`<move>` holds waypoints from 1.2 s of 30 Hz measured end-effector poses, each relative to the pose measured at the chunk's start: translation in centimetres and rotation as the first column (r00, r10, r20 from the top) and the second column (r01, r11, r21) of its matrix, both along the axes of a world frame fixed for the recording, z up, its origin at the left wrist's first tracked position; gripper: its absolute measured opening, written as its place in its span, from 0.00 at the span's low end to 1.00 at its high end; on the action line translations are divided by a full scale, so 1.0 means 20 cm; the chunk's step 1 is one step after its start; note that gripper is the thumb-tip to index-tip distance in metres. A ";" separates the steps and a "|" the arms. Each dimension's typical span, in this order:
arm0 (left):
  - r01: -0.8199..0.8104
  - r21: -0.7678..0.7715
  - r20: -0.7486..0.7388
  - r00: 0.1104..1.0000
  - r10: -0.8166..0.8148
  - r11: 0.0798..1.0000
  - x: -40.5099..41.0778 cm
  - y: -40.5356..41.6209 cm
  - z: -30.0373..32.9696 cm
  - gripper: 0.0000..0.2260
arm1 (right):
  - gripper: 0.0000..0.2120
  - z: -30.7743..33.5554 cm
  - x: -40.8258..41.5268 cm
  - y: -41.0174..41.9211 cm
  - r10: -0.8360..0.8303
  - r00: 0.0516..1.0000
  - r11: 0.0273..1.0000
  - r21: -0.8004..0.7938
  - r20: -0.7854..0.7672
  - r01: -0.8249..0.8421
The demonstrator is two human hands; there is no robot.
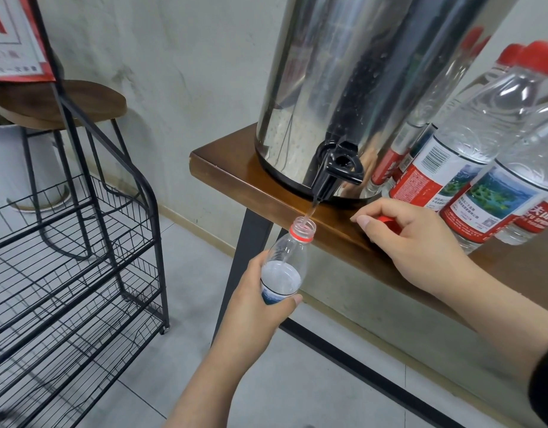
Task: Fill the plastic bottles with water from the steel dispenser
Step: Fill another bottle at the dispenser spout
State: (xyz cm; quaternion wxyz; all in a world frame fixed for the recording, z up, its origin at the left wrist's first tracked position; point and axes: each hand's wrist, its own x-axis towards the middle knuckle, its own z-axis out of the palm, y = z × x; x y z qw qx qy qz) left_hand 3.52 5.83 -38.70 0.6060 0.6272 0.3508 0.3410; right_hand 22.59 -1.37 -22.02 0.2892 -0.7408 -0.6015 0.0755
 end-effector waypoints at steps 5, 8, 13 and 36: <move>-0.004 -0.003 -0.003 1.000 0.004 1.000 0.00 0.00 -0.01 0.35 | 0.06 0.00 0.00 0.00 -0.003 1.000 1.000 0.006 0.001 0.003; -0.006 -0.003 -0.003 1.000 0.006 1.000 0.00 0.01 -0.02 0.35 | 0.06 0.00 0.00 0.00 -0.007 1.000 1.000 0.004 -0.003 0.007; -0.004 -0.008 0.006 1.000 0.004 1.000 0.00 0.00 0.00 0.34 | 0.06 0.00 0.00 0.00 -0.006 1.000 1.000 0.002 -0.002 0.006; -0.012 0.010 0.009 1.000 0.012 1.000 0.00 -0.01 0.00 0.33 | 0.06 -0.01 0.00 0.00 -0.001 1.000 1.000 0.028 0.016 0.001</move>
